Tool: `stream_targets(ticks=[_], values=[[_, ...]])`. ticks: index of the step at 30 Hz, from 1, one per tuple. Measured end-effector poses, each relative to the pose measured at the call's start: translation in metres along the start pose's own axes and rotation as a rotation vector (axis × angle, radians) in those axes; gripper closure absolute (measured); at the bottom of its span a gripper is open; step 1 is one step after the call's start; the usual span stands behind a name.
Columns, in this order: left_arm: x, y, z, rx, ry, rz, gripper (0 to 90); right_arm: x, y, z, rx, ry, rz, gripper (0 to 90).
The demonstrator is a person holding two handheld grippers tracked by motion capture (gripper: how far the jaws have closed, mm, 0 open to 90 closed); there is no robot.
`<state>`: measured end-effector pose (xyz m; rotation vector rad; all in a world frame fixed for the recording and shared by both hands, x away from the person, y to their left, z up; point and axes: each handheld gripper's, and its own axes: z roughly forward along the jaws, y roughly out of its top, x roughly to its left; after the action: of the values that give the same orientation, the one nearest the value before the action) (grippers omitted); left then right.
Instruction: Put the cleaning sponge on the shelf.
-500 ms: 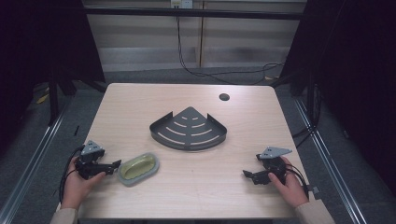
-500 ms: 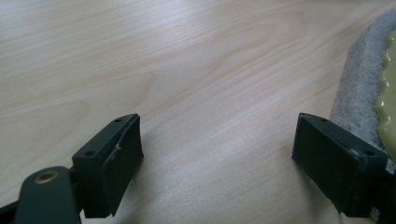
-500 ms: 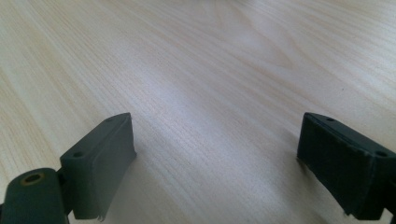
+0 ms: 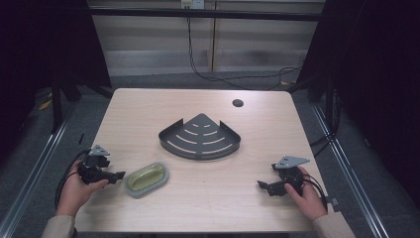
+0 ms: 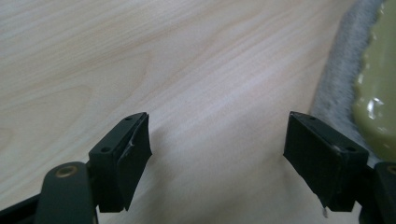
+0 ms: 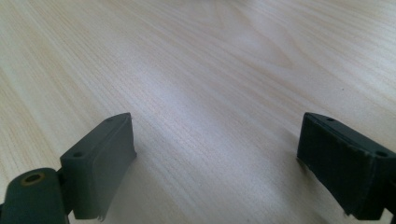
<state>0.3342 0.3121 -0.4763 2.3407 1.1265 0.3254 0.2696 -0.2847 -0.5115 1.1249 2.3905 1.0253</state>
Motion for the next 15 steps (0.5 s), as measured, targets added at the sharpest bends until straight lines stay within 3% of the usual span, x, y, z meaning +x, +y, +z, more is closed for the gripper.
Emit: stream_targets(ticks=[2,6,15], values=[[0.0,0.009,-0.009,0.06,-0.012,0.02,22.4,0.0,0.0,0.0,-0.001,0.0,-0.002,10.5],[-0.001,0.024,-0.02,0.104,-0.027,0.034,22.3,0.0,0.0,0.0,-0.001,0.0,0.0,10.5],[-0.001,0.043,-0.032,0.128,-0.045,0.0,22.4,0.0,0.0,0.0,-0.001,0.0,0.0,10.5]])
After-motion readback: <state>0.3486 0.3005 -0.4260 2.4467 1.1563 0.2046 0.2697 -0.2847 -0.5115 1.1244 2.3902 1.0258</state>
